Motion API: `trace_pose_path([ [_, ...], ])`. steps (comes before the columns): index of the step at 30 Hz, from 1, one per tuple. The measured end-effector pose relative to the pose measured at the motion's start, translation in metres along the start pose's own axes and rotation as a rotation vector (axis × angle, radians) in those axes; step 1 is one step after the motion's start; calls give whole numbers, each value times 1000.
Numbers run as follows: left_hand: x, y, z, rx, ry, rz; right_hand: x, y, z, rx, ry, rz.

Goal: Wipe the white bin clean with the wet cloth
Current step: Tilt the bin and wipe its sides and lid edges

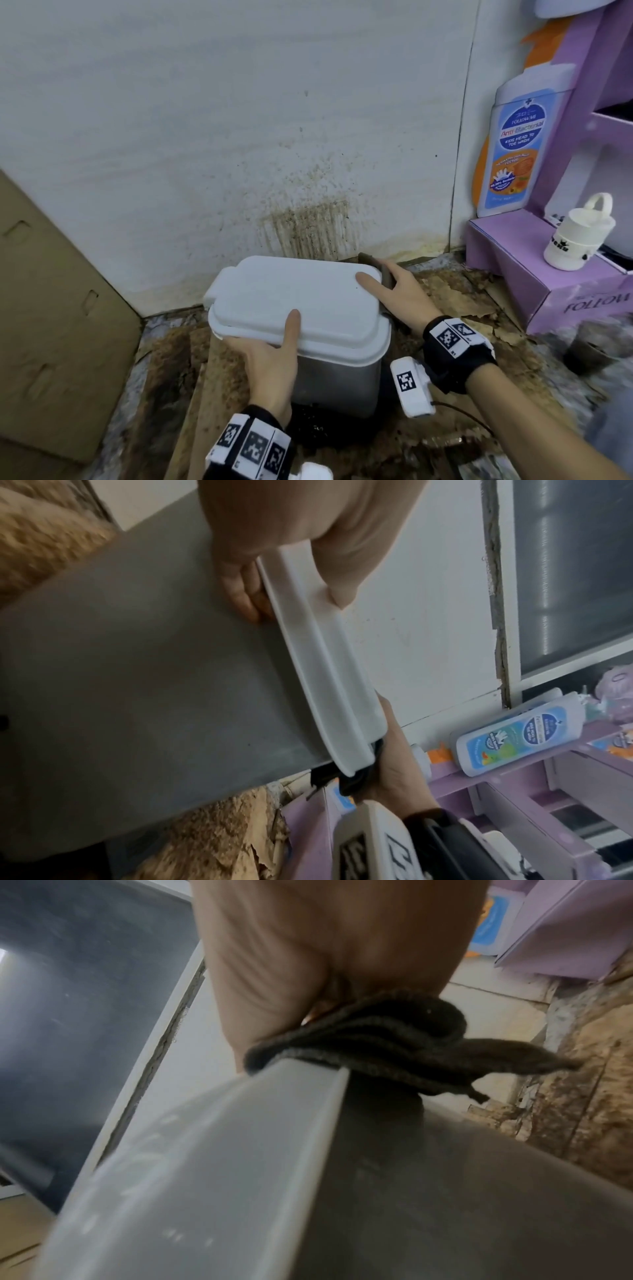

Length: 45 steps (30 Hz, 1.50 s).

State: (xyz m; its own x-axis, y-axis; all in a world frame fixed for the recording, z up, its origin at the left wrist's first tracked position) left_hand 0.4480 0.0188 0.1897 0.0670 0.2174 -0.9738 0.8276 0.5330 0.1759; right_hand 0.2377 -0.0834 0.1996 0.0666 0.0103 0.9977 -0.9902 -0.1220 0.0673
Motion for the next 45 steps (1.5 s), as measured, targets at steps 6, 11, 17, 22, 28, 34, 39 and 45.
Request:
trace_pose_path([
  [6, -2, 8, 10, 68, -106, -6, -7, -15, -32, -196, 46, 28],
  [11, -19, 19, 44, 281, -108, 118, -4, -61, -94, -523, -31, 68],
  [17, -21, 39, 87, 452, -18, 340, -8, -106, -130, -535, -83, 73],
  [22, -32, 46, 80, 521, -72, 381, -15, -114, -131, -499, -40, 75],
  [28, -26, 49, 66, 477, -109, 337, -22, -96, -124, -550, 4, 210],
  [34, -14, 51, 48, 490, -284, 371, 16, -53, -79, -506, 146, 121],
  [39, -9, 56, 38, 508, -366, 490, 65, -46, -27, -205, 288, -160],
  [45, -3, 65, 33, 650, -387, 520, 73, -80, 31, 299, 267, -678],
])
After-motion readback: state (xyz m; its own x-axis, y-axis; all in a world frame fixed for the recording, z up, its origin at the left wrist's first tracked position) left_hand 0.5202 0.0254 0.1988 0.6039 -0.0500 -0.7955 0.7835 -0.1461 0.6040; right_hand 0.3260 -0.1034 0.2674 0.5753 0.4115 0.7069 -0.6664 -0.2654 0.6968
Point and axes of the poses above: each hand's wrist, its own z-axis towards the middle knuckle, its own y-axis out of the back of the hand, x = y × z, the point moved 1 cm from there along z, towards the middle knuckle, and after that the axes turned 9 degrees about z, right-handed, at the moved point
